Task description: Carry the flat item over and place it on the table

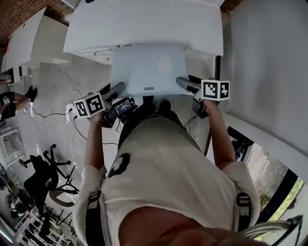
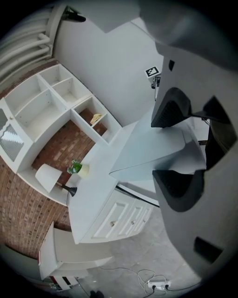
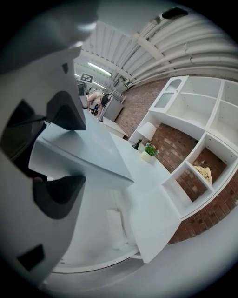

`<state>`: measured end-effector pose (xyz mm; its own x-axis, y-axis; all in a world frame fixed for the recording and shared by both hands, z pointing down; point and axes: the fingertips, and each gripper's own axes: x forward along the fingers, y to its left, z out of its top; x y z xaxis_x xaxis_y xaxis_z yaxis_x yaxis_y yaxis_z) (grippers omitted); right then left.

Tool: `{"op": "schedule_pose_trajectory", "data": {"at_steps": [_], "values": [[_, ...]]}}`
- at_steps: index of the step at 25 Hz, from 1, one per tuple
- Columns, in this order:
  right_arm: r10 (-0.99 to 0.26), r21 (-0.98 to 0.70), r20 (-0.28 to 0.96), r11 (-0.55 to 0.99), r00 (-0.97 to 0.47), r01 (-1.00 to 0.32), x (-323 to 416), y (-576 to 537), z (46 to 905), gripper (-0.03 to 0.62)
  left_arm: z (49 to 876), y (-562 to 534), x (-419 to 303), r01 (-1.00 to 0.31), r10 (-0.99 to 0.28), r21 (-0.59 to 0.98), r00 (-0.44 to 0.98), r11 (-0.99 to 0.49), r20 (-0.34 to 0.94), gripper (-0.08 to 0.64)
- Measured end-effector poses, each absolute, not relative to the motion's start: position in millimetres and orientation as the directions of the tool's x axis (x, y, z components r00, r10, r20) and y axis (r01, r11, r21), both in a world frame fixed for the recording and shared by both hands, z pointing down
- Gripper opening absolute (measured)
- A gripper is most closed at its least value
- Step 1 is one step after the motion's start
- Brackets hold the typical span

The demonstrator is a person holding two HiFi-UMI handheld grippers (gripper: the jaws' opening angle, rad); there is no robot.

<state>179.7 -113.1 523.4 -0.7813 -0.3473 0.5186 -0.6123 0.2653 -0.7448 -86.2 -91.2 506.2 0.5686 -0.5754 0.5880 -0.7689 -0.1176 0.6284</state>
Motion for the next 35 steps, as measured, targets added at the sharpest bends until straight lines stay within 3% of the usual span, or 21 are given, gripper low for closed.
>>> {"op": "schedule_pose_trajectory", "data": {"at_steps": [10, 16, 29, 35], "values": [[-0.374, -0.74, 0.474, 0.321, -0.797, -0.591, 145.6, -134.9, 486.1, 0.305, 474.7, -111.0, -121.1, -0.769, -0.64, 0.621, 0.555, -0.153, 0.531, 0.301], [-0.391, -0.721, 0.503, 0.302, -0.771, -0.624, 86.2, -160.1, 485.6, 0.307, 483.6, -141.0, -182.2, -0.754, -0.629, 0.636, 0.577, -0.165, 0.521, 0.299], [-0.437, -0.689, 0.558, 0.23, -0.705, -0.687, 77.4, -166.1, 491.4, 0.308, 494.9, -176.8, -188.9, -0.718, -0.569, 0.649, 0.652, -0.25, 0.502, 0.298], [-0.416, -0.669, 0.601, 0.208, -0.683, -0.714, -16.1, -204.6, 498.0, 0.31, 501.2, -217.0, -279.3, -0.716, -0.556, 0.646, 0.661, -0.265, 0.504, 0.297]]}}
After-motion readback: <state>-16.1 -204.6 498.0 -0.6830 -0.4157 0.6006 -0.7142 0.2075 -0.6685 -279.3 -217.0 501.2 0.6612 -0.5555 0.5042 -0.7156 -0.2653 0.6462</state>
